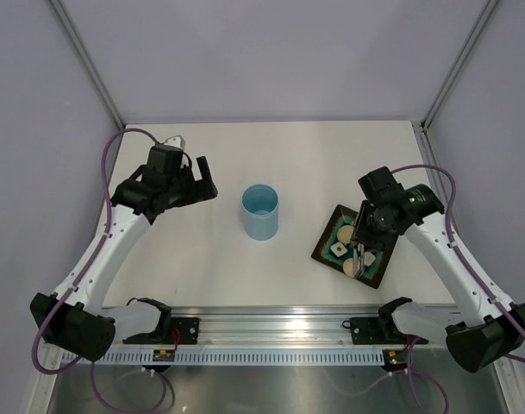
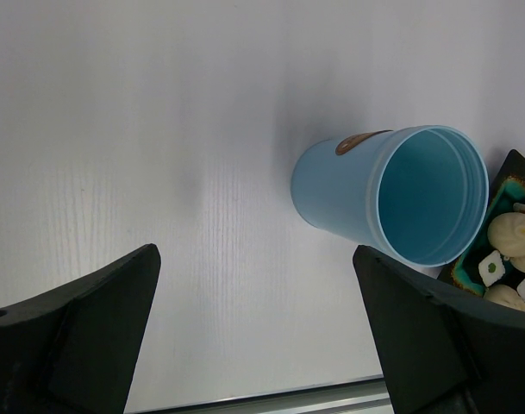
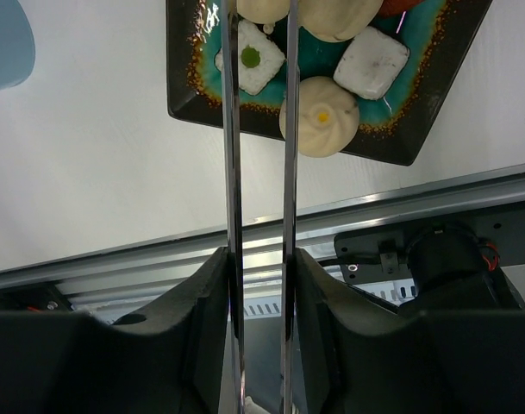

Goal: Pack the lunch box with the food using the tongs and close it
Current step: Pick up the fake food from the plate.

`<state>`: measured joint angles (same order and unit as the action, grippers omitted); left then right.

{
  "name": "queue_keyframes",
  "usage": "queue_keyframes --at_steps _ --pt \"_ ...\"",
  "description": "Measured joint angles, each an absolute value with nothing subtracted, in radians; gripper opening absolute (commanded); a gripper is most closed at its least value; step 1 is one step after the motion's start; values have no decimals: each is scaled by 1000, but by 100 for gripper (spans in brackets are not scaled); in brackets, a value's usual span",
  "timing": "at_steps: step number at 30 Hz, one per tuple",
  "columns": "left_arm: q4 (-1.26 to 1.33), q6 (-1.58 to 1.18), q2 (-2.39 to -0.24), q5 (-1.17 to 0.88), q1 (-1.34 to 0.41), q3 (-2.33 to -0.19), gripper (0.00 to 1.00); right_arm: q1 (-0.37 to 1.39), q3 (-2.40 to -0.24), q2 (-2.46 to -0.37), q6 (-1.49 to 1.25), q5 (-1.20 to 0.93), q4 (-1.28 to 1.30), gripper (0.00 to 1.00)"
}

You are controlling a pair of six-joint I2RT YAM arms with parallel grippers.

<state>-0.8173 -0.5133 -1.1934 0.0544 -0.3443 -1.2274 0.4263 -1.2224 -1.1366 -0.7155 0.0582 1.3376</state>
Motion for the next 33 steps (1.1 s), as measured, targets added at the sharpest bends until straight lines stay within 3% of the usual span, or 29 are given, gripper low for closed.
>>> queue_keyframes --at_steps 5,19,33 --pt "-816 -513 -1201 53 -344 -1227 99 426 -1219 -1144 -715 59 1337 42" --pt "-813 -513 -1228 47 -344 -1227 99 426 -1224 -1157 -711 64 1338 55" --pt "-805 -516 -1262 32 -344 -1218 99 426 -1198 -1175 -690 67 1335 57"
